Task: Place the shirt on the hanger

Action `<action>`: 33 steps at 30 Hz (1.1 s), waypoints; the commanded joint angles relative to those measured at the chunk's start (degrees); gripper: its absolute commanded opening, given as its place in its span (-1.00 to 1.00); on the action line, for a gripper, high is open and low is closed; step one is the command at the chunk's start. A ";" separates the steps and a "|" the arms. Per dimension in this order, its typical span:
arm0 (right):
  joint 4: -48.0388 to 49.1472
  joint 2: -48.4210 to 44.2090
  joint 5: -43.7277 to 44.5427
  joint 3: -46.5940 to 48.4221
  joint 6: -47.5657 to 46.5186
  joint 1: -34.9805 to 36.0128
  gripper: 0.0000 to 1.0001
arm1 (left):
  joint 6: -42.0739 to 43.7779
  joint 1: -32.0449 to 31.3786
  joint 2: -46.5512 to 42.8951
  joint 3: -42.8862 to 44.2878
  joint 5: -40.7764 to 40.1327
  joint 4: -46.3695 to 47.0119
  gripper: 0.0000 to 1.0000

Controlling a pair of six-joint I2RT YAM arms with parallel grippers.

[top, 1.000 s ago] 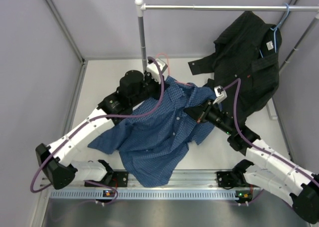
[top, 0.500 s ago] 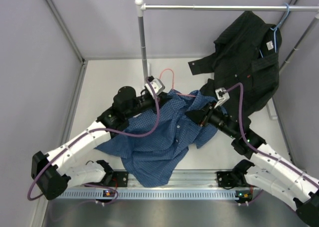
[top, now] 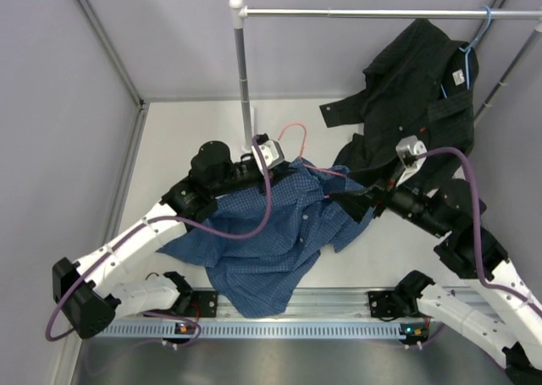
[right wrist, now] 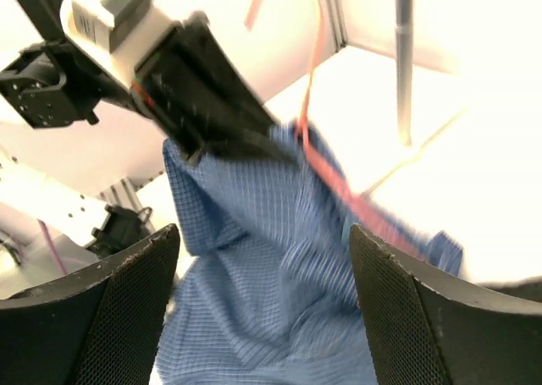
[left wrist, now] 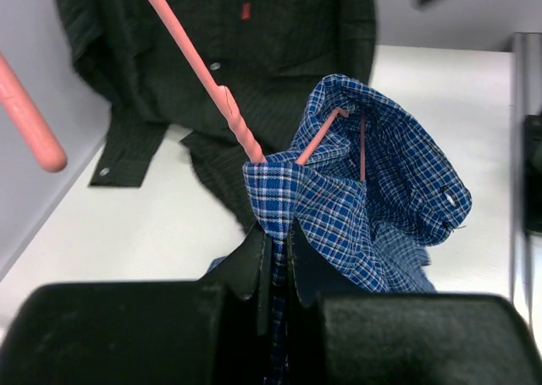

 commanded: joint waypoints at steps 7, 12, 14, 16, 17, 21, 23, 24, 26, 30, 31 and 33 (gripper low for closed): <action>-1.31 19.28 -16.89 15.57 -17.33 0.26 0.45 | 0.43 0.00 -2.06 2.36 18.10 -0.53 -1.00; 7.46 20.33 -19.54 13.12 -15.05 0.26 0.35 | 0.26 0.00 -2.42 2.45 22.33 -0.71 -1.00; 10.80 20.51 -19.80 11.71 -13.56 0.26 0.26 | -0.01 0.00 -2.24 2.62 24.34 -0.80 -1.00; 17.89 20.34 -20.50 9.17 -10.23 0.35 0.17 | -0.10 0.00 -1.89 2.63 24.88 -0.88 -1.00; 20.03 20.51 -21.81 8.46 -9.08 0.26 0.13 | -0.10 0.00 -1.80 2.54 24.71 -0.88 -1.00; 26.11 22.61 -24.63 6.88 -5.38 0.26 -0.78 | -0.36 0.00 -1.63 3.15 23.83 -0.88 -1.00; 26.82 22.53 -24.02 6.17 -5.11 0.35 -1.00 | -1.06 0.00 -1.98 4.38 22.26 -0.88 -1.00; 26.82 21.66 -23.32 5.91 -5.90 0.26 -1.00 | -1.24 0.00 -2.24 4.73 18.94 -0.88 -1.00; 24.38 19.99 -18.61 5.99 -7.04 0.00 -1.00 | -2.54 0.00 -3.72 5.43 13.49 -0.88 0.23; 11.73 15.69 -8.31 9.59 -13.10 -0.27 -1.00 | -5.45 0.00 -9.07 4.39 -9.49 -3.17 0.97; 9.53 14.98 -6.03 10.29 -14.51 -0.27 -1.00 | -6.85 0.00 -10.75 3.60 -13.92 -3.17 0.97; 4.86 12.78 -0.30 11.70 -16.09 -0.27 -1.00 | -11.16 0.00 -16.96 -0.70 -21.92 -3.87 0.97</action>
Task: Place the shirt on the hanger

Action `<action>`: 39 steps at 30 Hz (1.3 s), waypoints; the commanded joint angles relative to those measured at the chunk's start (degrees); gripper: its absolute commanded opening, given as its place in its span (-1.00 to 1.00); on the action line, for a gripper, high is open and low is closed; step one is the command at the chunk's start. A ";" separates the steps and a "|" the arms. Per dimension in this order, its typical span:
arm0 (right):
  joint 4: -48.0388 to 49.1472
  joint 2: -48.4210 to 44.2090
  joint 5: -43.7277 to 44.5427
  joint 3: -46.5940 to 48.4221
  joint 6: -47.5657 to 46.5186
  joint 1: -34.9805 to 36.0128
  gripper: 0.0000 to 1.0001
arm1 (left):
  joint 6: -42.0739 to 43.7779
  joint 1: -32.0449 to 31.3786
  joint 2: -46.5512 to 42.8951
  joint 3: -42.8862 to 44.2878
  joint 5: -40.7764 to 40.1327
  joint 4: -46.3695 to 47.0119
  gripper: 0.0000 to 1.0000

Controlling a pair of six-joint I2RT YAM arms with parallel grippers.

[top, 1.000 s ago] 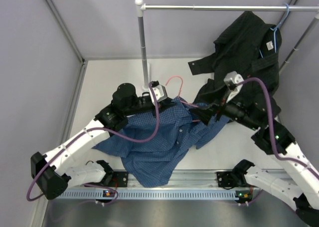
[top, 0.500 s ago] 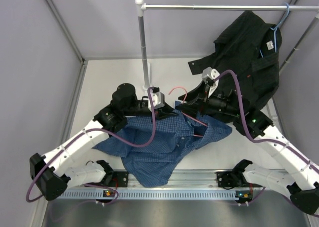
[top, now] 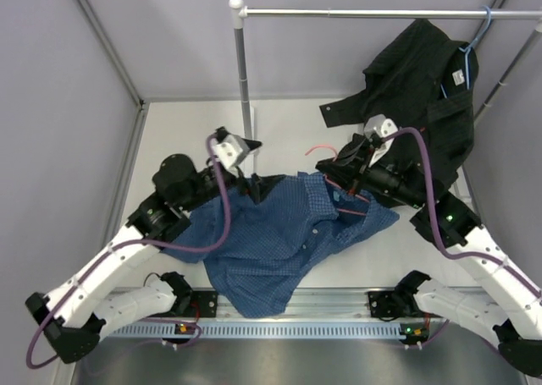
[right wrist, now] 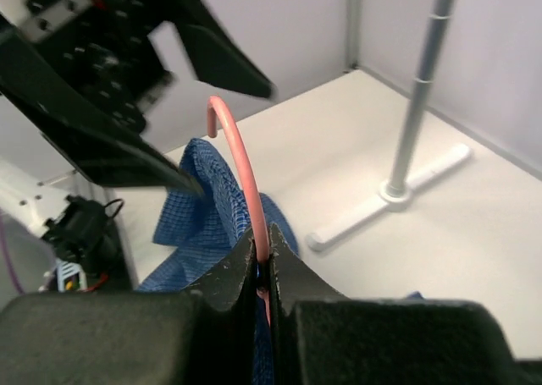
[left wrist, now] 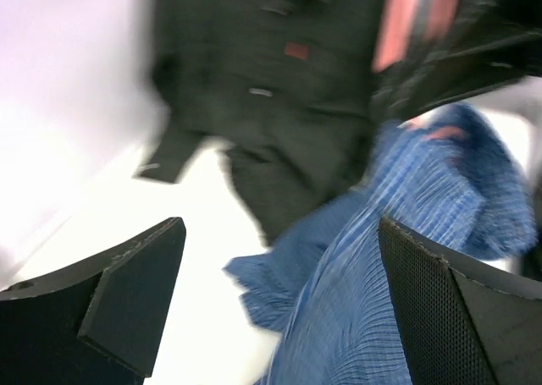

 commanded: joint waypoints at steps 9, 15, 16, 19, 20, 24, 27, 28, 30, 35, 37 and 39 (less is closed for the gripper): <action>-15.32 -7.79 17.71 9.85 -7.44 -0.27 -1.00 | -16.45 0.07 -22.89 -22.47 -29.03 3.35 0.96; -17.00 -9.81 16.32 11.52 -7.70 -0.27 -1.00 | -15.66 0.07 -19.65 -26.70 -36.23 7.39 0.75; -17.26 -10.07 15.61 11.70 -7.61 -0.27 -1.00 | -15.22 0.07 -18.86 -27.05 -36.85 7.57 0.69; -17.53 -10.87 14.12 12.75 -7.53 -0.35 -1.00 | -14.96 0.07 -16.31 -28.62 -36.07 11.25 0.40; -17.53 -11.13 13.94 12.93 -7.52 -0.27 -1.00 | -14.87 0.07 -15.00 -28.81 -35.89 13.53 0.06; -17.53 -11.83 15.25 13.28 -7.61 -0.27 -1.00 | -15.39 0.07 -10.78 -26.97 -44.54 14.52 -1.00; -17.35 -13.23 19.63 12.93 -7.44 -0.27 -1.00 | -19.08 0.25 -7.87 -22.84 -55.89 9.08 -1.00; -17.18 -13.67 23.74 12.67 -7.18 -0.27 -1.00 | -22.13 0.42 -6.12 -21.79 -62.72 7.24 -1.00; -16.56 -15.08 29.81 12.23 -5.69 -0.27 -1.00 | -24.35 1.38 -4.97 -20.03 -65.76 4.07 -1.00; -15.15 -17.19 36.09 10.73 -5.33 -0.18 -1.00 | -26.48 2.44 -5.66 -22.39 -58.26 6.14 -1.00; -14.98 -17.02 34.95 10.73 -5.15 -0.18 -1.00 | -24.37 2.44 -6.54 -24.40 -51.31 10.71 -1.00; -14.80 -16.58 35.55 10.56 -4.89 -0.27 -1.00 | -24.62 2.44 -6.90 -24.76 -46.63 11.70 -1.00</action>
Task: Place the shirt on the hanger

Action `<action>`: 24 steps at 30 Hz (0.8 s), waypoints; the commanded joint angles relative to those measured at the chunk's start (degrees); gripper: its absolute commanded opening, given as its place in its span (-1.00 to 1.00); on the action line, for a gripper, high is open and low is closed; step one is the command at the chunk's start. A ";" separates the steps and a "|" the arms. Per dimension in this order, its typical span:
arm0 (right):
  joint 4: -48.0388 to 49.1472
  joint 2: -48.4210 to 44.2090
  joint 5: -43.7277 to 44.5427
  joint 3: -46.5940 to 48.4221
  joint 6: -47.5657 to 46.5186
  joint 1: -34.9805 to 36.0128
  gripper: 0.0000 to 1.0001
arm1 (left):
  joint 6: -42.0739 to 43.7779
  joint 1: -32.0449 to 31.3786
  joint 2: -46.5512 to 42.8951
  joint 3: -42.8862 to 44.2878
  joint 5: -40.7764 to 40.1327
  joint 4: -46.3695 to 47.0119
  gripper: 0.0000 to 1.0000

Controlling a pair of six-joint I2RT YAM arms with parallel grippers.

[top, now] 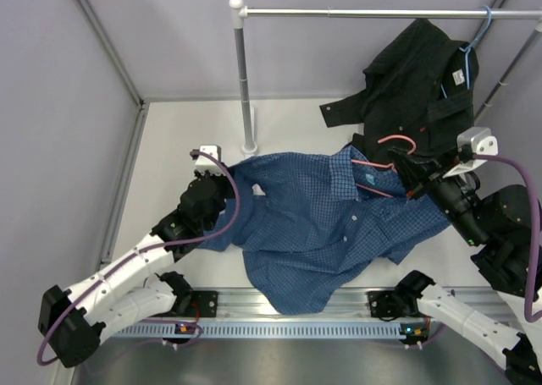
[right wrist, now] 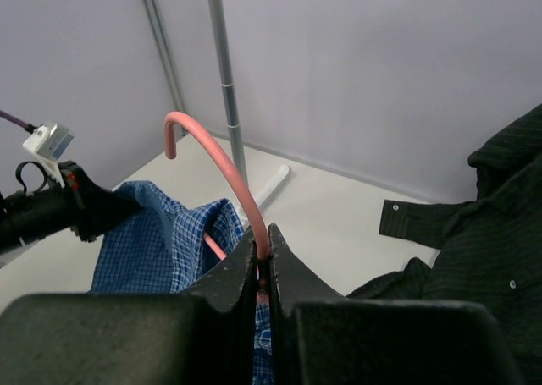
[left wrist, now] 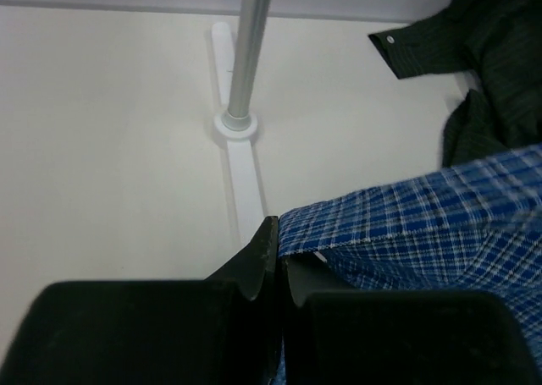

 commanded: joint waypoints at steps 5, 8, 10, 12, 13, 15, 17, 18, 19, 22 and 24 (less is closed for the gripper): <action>4.98 0.36 0.14 0.74 -0.52 -0.22 -1.00 | 6.79 0.52 -1.45 2.76 22.50 2.11 0.84; 3.23 0.80 -1.10 1.09 -1.48 -0.22 -1.00 | 11.36 0.52 -4.70 7.23 29.18 0.52 0.96; 2.78 0.54 -2.58 0.49 -1.75 -0.22 -1.00 | 14.35 0.52 -6.73 9.97 36.64 0.43 0.96; 2.61 0.10 -4.08 -0.13 -1.75 -0.22 -1.00 | 16.29 0.52 -5.95 16.18 42.53 -1.23 0.96; 2.52 -0.25 -5.22 -0.83 -1.67 -0.22 -1.00 | 19.08 0.52 -2.90 19.18 48.82 -2.90 0.96; 2.08 -0.25 -7.85 -1.36 -2.28 -0.14 -1.00 | 22.68 0.52 1.77 29.16 56.75 -10.68 0.96; 1.64 -0.25 -11.02 -1.72 -2.63 -0.22 -1.00 | 24.89 0.43 9.24 35.18 70.46 -14.84 0.96; 1.55 -0.25 -11.90 -1.80 -2.72 -0.22 -1.00 | 27.34 0.43 11.53 39.64 75.03 -16.78 0.96; 1.38 -0.51 -12.96 -1.98 -2.63 -0.22 -1.00 | 27.89 0.43 13.81 41.17 79.08 -19.24 0.96; 0.76 -0.95 -14.90 -1.81 -4.91 -0.14 -1.00 | 30.61 -1.49 19.80 43.81 88.07 -21.27 0.96; 0.50 -0.95 -15.60 -1.72 -5.18 -0.22 -1.00 | 32.10 -2.90 21.91 43.64 88.44 -21.72 0.96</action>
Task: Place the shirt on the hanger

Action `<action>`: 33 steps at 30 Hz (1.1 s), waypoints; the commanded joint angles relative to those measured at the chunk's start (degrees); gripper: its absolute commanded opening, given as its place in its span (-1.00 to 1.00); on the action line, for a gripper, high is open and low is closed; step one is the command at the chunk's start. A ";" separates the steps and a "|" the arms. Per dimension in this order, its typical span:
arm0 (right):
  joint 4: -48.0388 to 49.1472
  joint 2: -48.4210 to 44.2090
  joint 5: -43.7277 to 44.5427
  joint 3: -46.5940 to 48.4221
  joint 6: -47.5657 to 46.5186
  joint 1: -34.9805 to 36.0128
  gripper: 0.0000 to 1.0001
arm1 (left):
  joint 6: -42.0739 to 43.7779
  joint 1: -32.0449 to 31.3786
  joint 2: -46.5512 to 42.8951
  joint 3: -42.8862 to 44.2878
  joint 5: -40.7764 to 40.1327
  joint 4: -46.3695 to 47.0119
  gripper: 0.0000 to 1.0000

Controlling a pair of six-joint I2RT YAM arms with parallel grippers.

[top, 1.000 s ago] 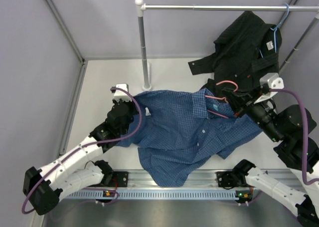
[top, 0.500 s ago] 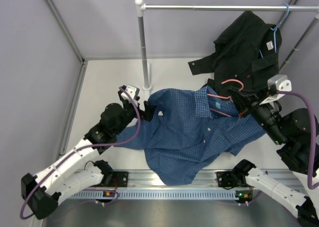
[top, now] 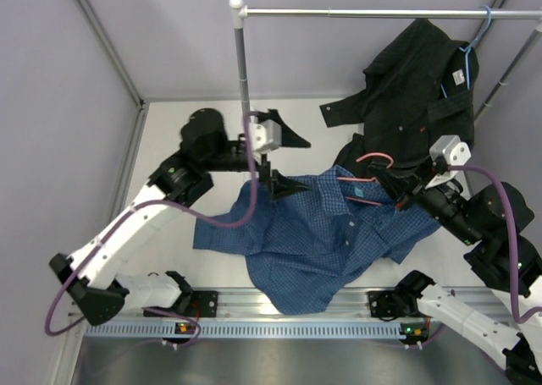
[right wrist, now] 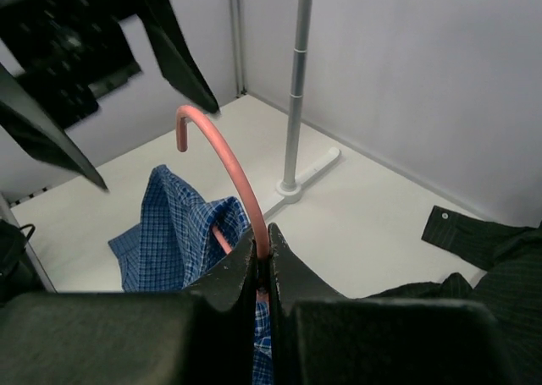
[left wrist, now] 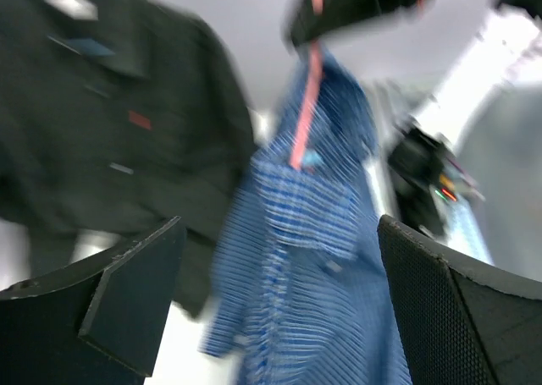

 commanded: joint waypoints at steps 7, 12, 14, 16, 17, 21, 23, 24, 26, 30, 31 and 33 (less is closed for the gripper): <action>1.11 -0.58 -6.74 1.13 -2.80 -0.22 -1.00 | 7.80 -3.68 7.97 -2.09 19.32 -9.03 0.71; 1.28 -0.32 -8.68 0.16 -2.98 -0.22 -1.00 | 6.22 -3.77 12.01 0.19 18.26 -8.94 0.47; 1.28 -0.40 -9.03 -0.19 -3.42 -0.22 -1.00 | 6.04 -3.77 13.07 0.63 18.96 -9.03 0.45; 1.63 -0.93 -9.73 -0.89 -3.85 -0.22 -1.00 | 6.22 -3.77 13.77 0.98 19.84 -9.03 0.32; 2.07 -1.19 -10.26 -1.42 -4.03 -0.22 -1.00 | 6.13 -3.77 14.04 1.25 20.19 -9.03 0.26; 2.69 -1.64 -10.61 -2.21 -3.95 -0.22 -1.00 | 5.34 -3.77 15.27 1.77 20.81 -9.11 -0.10; 2.78 -1.72 -10.79 -2.48 -3.86 -0.22 -1.00 | 5.16 -3.77 15.62 2.04 20.81 -9.11 -0.20; 2.86 -1.81 -11.05 -2.57 -3.77 -0.22 -1.00 | 4.99 -3.77 15.71 2.21 20.81 -9.12 -0.31; 3.13 -1.99 -10.97 -2.92 -3.51 -0.22 -1.00 | 4.72 -3.77 16.06 2.56 19.33 -9.12 -0.68; 3.92 -3.30 -7.72 -3.62 -2.89 -0.22 -1.00 | 4.72 -3.77 15.54 1.78 14.94 -9.20 -1.00; 3.92 -3.83 -7.28 -3.79 -2.37 -0.22 -1.00 | 4.89 -3.77 15.45 1.43 14.40 -9.12 -1.00; 4.62 -4.45 -6.57 -4.32 -1.93 -0.22 -1.00 | 5.33 -3.77 15.18 0.72 13.70 -9.20 -1.00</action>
